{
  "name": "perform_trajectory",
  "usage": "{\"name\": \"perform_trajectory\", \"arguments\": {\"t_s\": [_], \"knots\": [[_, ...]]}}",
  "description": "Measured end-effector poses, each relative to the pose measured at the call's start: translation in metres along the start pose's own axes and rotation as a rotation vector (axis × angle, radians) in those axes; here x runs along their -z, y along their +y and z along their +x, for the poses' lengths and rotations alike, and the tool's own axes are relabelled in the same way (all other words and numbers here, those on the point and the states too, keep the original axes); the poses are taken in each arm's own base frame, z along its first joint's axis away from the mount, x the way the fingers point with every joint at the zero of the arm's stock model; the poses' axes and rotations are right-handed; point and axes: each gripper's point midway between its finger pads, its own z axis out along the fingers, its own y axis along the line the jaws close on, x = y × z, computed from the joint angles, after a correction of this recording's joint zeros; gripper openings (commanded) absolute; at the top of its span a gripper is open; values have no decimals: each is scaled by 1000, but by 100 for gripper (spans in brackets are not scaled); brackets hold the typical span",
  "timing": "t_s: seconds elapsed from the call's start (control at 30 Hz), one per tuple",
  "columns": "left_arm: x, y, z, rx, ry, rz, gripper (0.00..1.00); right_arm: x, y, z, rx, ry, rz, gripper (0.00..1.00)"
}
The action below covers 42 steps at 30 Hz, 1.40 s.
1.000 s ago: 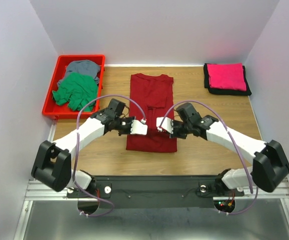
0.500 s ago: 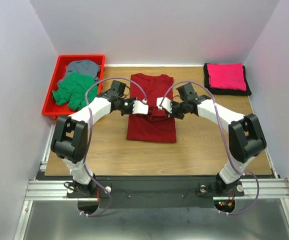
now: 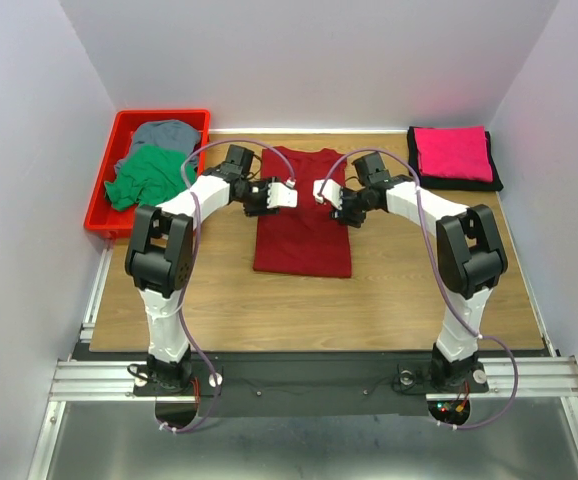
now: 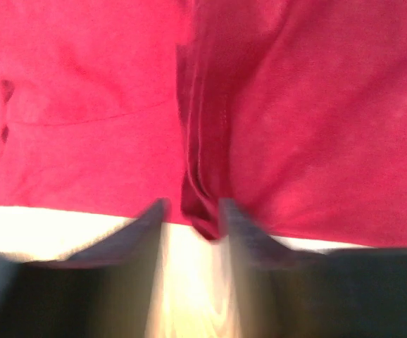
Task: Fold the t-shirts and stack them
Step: Fold the tshirt
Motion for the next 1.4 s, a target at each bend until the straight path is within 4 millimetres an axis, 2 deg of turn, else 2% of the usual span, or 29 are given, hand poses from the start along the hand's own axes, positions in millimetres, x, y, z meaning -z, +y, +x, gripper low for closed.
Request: {"name": "perform_trajectory", "arguments": {"t_s": [0.03,0.1,0.2,0.27,0.37,0.43,0.53,0.63,0.73,0.77,0.87,0.93,1.0,1.07,1.13,1.27,1.4], "knots": [[-1,4,1,8,5,-8,71,0,0,1,-7,6,2,52],[0,12,0,17,6,-26,72,1,-1,2,-20,13,7,66],[6,26,-2,48,0,-67,72,2,-1,4,-52,27,18,69],[10,32,-1,72,-7,-87,72,5,-3,5,-77,37,33,68],[21,33,3,129,-14,-103,69,18,-8,-1,-113,35,71,61],[30,29,3,147,-24,-116,67,36,-10,-12,-113,8,109,54],[52,-6,1,182,-30,-94,66,66,2,-27,-111,-38,136,51],[67,-39,-8,178,-45,-71,66,77,19,-38,-94,-61,129,50],[71,-68,-16,152,-52,-44,67,64,67,-42,-64,-56,35,49],[70,-83,-16,150,-50,-22,67,59,79,-40,-62,-47,9,49],[63,-120,-13,133,-31,28,67,40,128,-31,-47,-4,-108,49],[57,-147,-9,119,-13,65,67,33,154,-22,-45,30,-166,48],[52,-165,-8,102,-1,93,67,30,166,-14,-50,55,-187,48],[48,-177,-8,90,7,112,67,28,170,-7,-58,76,-188,47],[44,-180,-9,73,13,110,67,27,169,-5,-57,81,-176,45],[40,-169,-15,43,7,67,66,22,165,-1,-58,88,-156,42],[36,-162,-13,32,13,41,63,18,164,1,-57,93,-151,32]]}}
